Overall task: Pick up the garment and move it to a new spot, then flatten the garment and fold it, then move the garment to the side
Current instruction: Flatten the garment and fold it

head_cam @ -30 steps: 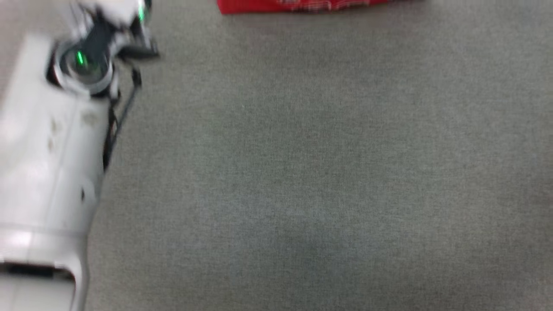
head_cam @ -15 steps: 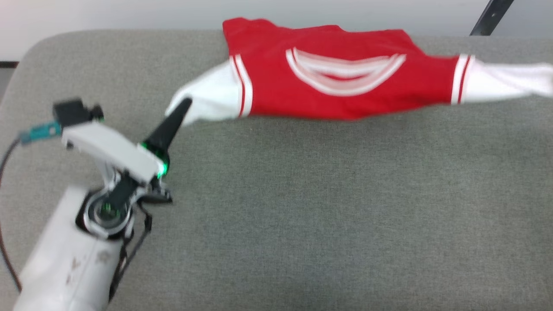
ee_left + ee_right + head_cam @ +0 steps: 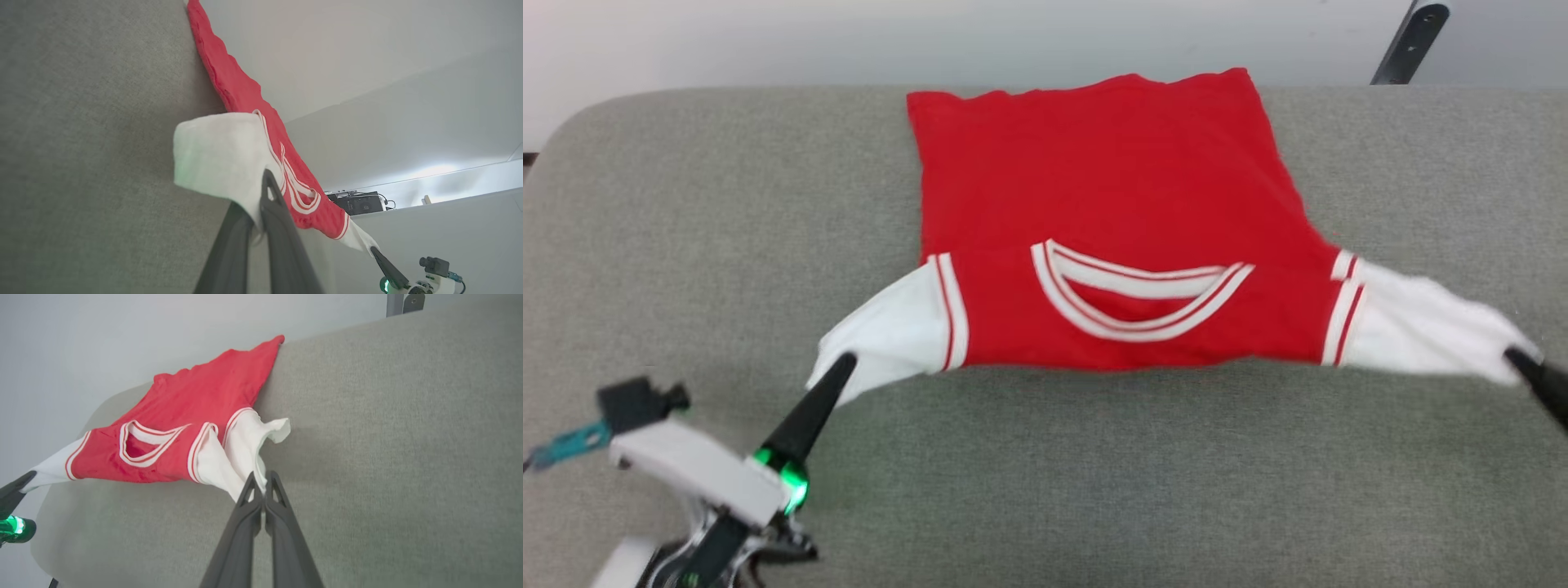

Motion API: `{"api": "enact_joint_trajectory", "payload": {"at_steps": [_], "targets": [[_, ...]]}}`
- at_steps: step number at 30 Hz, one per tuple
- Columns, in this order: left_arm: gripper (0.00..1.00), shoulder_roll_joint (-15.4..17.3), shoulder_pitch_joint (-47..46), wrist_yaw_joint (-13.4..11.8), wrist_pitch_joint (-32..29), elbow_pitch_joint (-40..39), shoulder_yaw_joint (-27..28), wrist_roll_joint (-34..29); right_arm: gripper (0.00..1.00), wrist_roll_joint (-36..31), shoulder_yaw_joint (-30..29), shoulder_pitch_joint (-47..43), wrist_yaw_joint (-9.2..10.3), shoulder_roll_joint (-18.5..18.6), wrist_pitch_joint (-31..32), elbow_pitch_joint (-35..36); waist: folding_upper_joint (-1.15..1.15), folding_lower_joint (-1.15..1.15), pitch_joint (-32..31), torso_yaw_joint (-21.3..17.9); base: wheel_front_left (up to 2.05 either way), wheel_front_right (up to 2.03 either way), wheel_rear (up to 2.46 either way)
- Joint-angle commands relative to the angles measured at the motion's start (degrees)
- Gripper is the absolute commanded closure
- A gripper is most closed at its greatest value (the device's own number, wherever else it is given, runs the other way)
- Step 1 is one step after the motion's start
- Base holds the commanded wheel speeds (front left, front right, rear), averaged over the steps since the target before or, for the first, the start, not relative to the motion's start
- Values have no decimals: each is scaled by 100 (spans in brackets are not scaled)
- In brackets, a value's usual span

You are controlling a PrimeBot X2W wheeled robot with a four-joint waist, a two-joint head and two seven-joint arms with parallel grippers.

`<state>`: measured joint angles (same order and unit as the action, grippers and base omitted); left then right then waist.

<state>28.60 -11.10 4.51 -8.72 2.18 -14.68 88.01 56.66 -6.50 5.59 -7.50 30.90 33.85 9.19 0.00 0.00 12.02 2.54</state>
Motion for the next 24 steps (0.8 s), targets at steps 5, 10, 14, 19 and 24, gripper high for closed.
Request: {"api": "enact_joint_trajectory", "payload": {"at_steps": [5, 10, 14, 19, 24], "targets": [[100, 242, 766, -166, 143, -560, 215, 65, 100, -189, -390, -775, 2, -473, 605, 807, 0, 0, 7, -99, 0, 0, 0], [100, 413, 1395, -286, 216, -1060, 372, 127, 100, -321, -774, -1332, 2, -865, 1078, 1451, 0, 0, 50, -173, 0, 0, 0], [100, 497, 1801, -340, 286, -1354, 496, 164, 100, -476, -1049, -1650, 2, -1086, 1377, 1854, 0, 0, 86, -192, 0, 0, 0], [100, 605, 1957, -481, 319, -1463, 464, -42, 100, -566, -1056, -1698, 2, -1270, 1703, 1949, 0, 0, 151, -189, 0, 0, 0], [100, 557, 1639, -552, 238, -1152, -36, -606, 100, -1062, -379, -1529, 2, -972, 1865, 1547, 0, 0, 205, -151, 0, 0, 0]]}}
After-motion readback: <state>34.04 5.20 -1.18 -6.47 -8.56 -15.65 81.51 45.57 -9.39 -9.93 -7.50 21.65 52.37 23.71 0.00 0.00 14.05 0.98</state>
